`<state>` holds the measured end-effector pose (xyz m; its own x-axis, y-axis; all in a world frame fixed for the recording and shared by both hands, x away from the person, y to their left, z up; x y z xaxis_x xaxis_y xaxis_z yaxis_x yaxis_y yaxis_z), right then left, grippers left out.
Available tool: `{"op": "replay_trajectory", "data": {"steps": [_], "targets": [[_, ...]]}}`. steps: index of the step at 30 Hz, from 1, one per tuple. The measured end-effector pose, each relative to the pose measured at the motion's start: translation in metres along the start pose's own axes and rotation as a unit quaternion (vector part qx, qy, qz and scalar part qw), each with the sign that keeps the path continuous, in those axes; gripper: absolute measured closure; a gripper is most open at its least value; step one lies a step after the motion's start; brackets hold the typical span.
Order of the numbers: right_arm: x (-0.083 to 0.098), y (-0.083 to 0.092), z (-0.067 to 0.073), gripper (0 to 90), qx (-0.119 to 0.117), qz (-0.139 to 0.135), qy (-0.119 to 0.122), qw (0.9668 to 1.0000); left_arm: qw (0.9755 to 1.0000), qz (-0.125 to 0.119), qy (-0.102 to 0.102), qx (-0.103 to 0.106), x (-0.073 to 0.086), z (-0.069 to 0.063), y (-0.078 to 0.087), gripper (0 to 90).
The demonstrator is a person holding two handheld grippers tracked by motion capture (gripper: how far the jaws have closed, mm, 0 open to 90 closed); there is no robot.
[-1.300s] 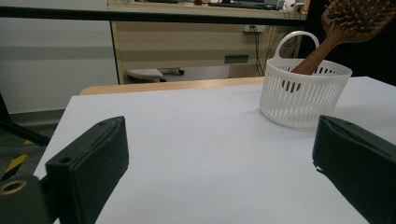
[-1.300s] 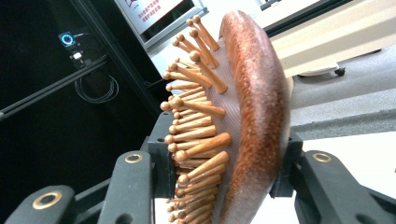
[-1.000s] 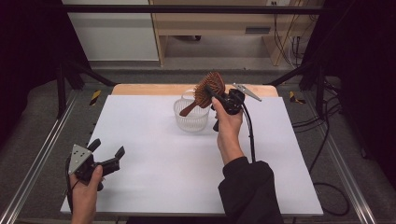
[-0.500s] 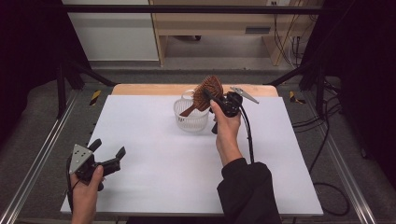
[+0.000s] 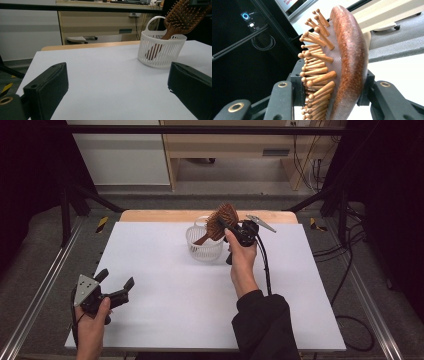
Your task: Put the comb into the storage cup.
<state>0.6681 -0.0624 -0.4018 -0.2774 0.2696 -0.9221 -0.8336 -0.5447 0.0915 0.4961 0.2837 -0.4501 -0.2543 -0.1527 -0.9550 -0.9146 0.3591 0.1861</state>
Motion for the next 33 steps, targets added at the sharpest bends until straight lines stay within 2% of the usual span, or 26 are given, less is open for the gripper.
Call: {"op": "replay_trajectory", "data": {"steps": [12, 33], "targets": [[0.006, -0.002, -0.001, 53.9, -0.002, 0.004, -0.01, 0.9999, 1.0, -0.002, 0.003, -0.001, -0.001, 0.001, 0.0, 2.2], [0.015, -0.003, -0.01, 53.4, 0.005, 0.01, -0.022, 0.9997, 1.0, 0.0, 0.003, 0.0, 0.0, 0.0, 0.0, 2.2]]}}
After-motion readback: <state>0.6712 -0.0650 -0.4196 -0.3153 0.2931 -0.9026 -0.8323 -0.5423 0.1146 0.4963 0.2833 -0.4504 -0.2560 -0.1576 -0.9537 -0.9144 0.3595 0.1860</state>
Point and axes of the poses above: each handheld gripper's, and its own axes: y roughly backward along the jaws, x roughly out of its underside, z roughly to its left, the point moved 8 cm from there along -y, roughly forward along the jaws, and after that the axes turned 11 degrees about y, right-handed, at the moved point
